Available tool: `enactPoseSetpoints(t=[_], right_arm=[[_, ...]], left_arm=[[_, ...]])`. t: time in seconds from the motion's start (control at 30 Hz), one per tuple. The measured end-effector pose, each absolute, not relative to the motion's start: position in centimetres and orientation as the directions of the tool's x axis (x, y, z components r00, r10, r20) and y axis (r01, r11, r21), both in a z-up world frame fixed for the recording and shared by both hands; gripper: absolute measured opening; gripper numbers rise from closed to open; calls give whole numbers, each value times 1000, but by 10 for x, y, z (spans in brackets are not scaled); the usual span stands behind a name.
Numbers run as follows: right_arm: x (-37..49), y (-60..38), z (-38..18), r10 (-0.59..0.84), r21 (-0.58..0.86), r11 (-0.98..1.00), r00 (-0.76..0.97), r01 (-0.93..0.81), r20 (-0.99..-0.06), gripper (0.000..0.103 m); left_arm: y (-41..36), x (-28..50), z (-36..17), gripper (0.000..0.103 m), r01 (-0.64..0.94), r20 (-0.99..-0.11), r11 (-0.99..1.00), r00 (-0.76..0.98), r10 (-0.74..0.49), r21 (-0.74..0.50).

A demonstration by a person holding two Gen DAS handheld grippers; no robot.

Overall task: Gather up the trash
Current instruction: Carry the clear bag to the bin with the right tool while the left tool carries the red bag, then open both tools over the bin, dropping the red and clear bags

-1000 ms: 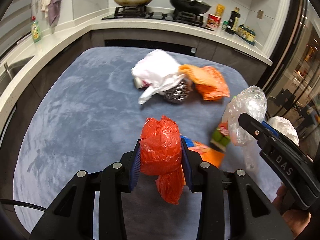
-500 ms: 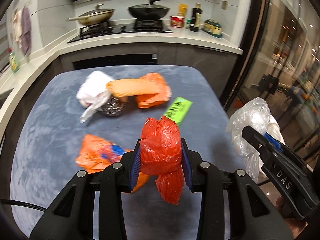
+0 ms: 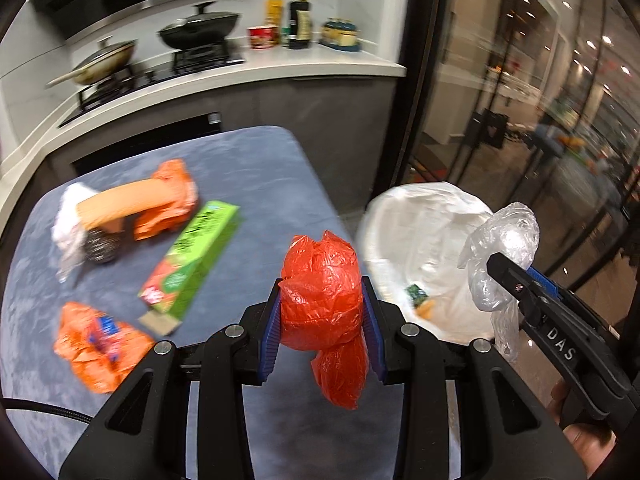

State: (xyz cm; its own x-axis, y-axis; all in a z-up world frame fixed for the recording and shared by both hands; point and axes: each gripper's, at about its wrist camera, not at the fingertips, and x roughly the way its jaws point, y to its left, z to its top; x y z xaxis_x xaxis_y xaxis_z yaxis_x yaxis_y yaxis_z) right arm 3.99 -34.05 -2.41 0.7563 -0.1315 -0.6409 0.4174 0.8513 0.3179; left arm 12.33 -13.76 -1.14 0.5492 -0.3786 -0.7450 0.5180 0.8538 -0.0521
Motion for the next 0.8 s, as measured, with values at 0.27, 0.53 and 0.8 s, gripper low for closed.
enactPoseSetpoints(t=[0.27, 0.53, 0.8], right_arm=[[31, -381, -45, -181, 319, 807, 721, 497, -669, 29], [26, -404, -60, -196, 331, 778, 706, 535, -681, 29], [25, -416, -66, -206, 338, 759, 698, 557, -686, 31]], left_arm=[[-199, 118, -25, 35, 605, -758, 795, 498, -422, -45], [-236, 119, -36, 36, 646, -770, 761, 458, -443, -54], [-250, 123, -46, 37, 655, -786, 753, 433, -441, -62]])
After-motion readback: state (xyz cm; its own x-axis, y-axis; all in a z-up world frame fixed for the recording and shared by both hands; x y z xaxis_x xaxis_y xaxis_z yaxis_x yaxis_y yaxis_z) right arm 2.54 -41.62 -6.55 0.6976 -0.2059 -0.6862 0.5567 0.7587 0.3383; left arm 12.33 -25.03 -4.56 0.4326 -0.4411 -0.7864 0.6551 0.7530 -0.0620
